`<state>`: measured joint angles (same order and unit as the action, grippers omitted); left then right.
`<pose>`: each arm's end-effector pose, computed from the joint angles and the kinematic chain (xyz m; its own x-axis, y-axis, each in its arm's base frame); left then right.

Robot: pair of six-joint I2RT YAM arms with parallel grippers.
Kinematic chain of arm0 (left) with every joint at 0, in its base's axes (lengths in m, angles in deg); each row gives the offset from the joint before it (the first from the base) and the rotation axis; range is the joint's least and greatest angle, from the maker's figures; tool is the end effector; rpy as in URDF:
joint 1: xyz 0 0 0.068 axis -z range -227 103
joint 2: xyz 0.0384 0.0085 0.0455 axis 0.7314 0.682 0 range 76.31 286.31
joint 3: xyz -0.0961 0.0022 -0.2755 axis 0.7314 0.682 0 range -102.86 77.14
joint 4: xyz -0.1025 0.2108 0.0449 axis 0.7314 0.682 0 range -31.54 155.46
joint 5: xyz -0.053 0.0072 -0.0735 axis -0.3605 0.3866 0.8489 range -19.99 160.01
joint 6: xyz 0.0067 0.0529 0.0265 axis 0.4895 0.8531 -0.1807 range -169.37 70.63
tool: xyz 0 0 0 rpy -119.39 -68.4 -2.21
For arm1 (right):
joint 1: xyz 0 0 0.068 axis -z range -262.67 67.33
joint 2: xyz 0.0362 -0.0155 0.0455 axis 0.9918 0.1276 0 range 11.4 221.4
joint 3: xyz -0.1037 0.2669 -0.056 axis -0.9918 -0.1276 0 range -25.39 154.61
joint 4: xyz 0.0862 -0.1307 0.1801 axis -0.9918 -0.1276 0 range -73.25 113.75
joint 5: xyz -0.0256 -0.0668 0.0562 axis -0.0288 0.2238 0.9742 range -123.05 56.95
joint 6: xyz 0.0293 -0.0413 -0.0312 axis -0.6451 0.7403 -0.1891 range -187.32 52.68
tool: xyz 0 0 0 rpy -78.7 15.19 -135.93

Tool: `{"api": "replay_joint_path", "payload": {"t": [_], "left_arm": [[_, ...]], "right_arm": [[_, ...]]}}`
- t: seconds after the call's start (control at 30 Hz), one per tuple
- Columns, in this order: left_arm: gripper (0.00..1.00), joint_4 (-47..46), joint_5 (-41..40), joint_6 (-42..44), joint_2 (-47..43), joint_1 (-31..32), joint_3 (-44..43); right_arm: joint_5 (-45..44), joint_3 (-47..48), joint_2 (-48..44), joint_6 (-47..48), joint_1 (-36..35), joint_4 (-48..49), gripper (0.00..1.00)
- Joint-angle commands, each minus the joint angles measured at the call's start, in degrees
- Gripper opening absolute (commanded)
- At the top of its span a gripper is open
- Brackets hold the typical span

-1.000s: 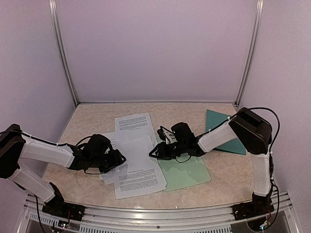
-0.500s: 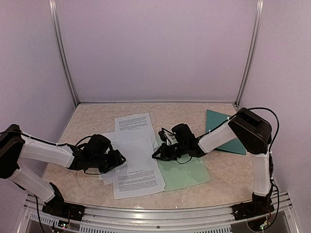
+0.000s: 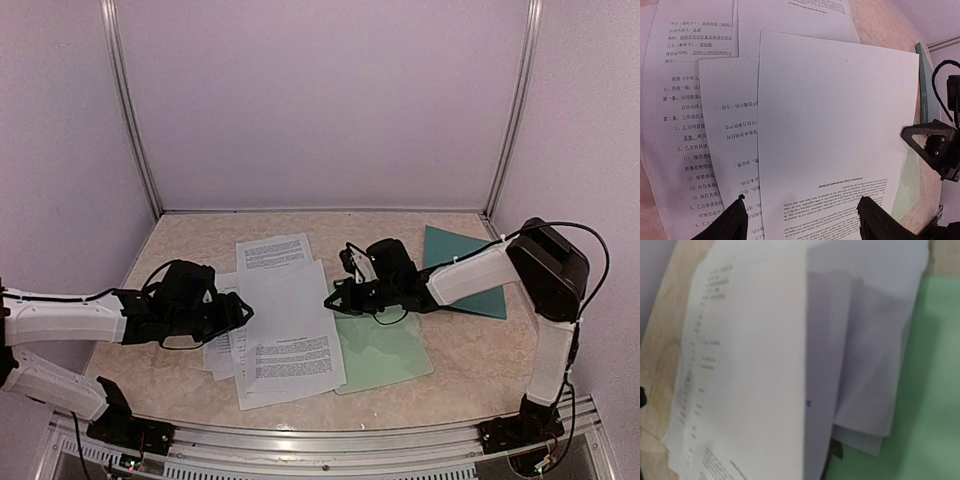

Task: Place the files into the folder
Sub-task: Pick up the file from the center of the board.

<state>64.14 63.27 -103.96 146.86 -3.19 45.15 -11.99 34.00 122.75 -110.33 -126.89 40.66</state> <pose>0.1619 -0.1482 0.2085 -0.8026 -0.3517 -0.4819 -0.0472 0.8426 -0.5364 0.2759 0.2905 0.1751 -0.8887 0.0234 -0.4579 -0.3494 0.6122 0.7093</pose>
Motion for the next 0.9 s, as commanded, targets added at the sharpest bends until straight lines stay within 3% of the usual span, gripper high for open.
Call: {"api": "replay_joint_path", "payload": {"t": [0.0, 0.37, 0.87], "left_arm": [[0.74, 4.17, -2.20, 2.11, -3.03, 0.46, -1.07], [0.74, 7.05, -4.45, -0.20, -4.44, 0.48, -0.05], [0.76, 5.63, -4.91, -2.78, -0.32, 0.48, 0.99]], "right_arm": [[-0.14, 0.29, -0.26, 2.13, 0.63, -1.81, 0.00], [5.25, 6.60, 4.46, 8.59, 0.63, -8.10, 0.00], [6.03, 9.86, 9.06, 7.98, 0.31, -7.63, 0.00]]}}
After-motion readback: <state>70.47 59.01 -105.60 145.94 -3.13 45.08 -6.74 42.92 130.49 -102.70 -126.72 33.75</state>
